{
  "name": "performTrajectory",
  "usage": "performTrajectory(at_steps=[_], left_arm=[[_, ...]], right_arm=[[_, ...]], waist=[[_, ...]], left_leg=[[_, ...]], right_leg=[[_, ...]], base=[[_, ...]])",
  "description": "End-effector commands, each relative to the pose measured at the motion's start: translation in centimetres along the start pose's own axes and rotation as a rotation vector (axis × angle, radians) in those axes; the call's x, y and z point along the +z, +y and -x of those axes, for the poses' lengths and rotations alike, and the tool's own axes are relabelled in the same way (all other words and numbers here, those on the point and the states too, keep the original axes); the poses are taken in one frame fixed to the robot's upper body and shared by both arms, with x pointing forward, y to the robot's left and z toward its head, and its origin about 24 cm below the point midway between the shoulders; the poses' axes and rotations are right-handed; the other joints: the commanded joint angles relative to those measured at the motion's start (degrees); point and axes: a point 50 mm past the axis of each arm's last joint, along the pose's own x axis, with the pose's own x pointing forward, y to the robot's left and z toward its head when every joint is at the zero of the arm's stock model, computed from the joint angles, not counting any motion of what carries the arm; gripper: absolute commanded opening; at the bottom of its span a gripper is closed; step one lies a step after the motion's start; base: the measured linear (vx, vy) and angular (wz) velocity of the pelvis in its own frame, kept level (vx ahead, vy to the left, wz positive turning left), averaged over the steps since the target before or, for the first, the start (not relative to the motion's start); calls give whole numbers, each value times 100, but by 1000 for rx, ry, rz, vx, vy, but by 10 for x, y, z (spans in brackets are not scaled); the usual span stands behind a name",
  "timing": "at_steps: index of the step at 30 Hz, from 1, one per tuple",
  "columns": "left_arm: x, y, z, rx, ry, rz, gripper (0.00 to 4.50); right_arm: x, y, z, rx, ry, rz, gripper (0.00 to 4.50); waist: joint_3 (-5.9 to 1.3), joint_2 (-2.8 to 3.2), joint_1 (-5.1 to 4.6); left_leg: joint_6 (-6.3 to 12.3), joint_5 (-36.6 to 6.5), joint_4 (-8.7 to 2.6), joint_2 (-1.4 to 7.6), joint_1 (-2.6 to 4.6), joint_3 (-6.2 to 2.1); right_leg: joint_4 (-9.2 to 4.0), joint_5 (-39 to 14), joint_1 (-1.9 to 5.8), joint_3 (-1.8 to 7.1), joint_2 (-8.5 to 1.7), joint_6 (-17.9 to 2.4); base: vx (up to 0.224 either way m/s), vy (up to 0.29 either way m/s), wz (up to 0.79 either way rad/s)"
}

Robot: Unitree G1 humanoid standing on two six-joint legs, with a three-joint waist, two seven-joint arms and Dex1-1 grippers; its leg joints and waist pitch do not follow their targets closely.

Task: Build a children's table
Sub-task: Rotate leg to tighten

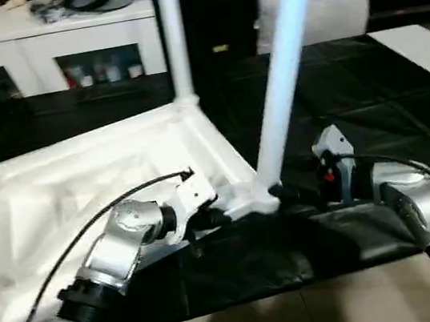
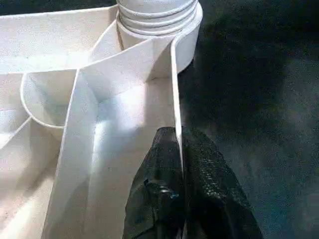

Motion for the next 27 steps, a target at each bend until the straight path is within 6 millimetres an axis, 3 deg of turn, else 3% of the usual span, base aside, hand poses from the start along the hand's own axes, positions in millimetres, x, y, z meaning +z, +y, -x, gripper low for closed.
performTrajectory(at_steps=[1,3,5,9,10,11,14,19,27], left_arm=[[1,-8,-3,-121,23,-71,0],[-2,-11,1,-195,56,-120,0],[-3,-11,3,-220,68,-140,0],[-6,-13,6,-258,92,-172,0],[-7,-13,7,-271,100,-182,0],[-7,-13,7,-277,103,-186,0],[-8,-14,9,-297,106,-196,0],[-9,-15,10,-302,106,-194,0],[-10,-17,9,-295,61,-135,0]], right_arm=[[1,-1,3,44,8,16,388],[1,1,4,137,15,1,371],[1,4,5,190,22,-5,361],[-1,10,7,289,45,-29,329],[-2,12,7,312,51,-38,319],[-3,12,7,323,54,-43,313],[-5,16,4,376,59,-64,290],[-6,20,2,408,67,-78,236],[-6,29,-3,408,13,-123,200]], waist=[[-347,-67,19],[-347,-106,51],[-344,-72,102],[-336,-77,140],[-335,-128,140],[-336,-109,144],[-336,-142,137],[-343,-141,148],[-341,-127,153]], left_leg=[[592,-52,-350,203,-82,-5],[612,-39,-349,211,-73,0],[640,-14,-345,229,-72,3],[556,-79,-352,231,-74,6],[532,-104,-355,221,-77,9],[510,-121,-355,220,-80,11],[449,-122,-360,220,-73,9],[410,-89,-360,228,-66,6],[344,-101,-367,221,-77,0]], right_leg=[[-383,-1620,423,475,-454,-156],[-379,-1605,424,479,-454,-189],[-359,-1547,417,494,-463,-218],[-374,-1646,422,487,-466,-210],[-371,-1719,431,486,-467,-163],[-384,-1777,430,485,-474,-129],[-393,-1812,425,482,-467,-78],[-381,-1759,421,484,-468,-86],[-390,-1779,434,475,-459,-14]], base=[[0,0,0],[0,0,0],[0,0,0],[0,0,0],[0,0,0],[0,0,0],[0,0,0],[0,0,0],[0,0,0]])
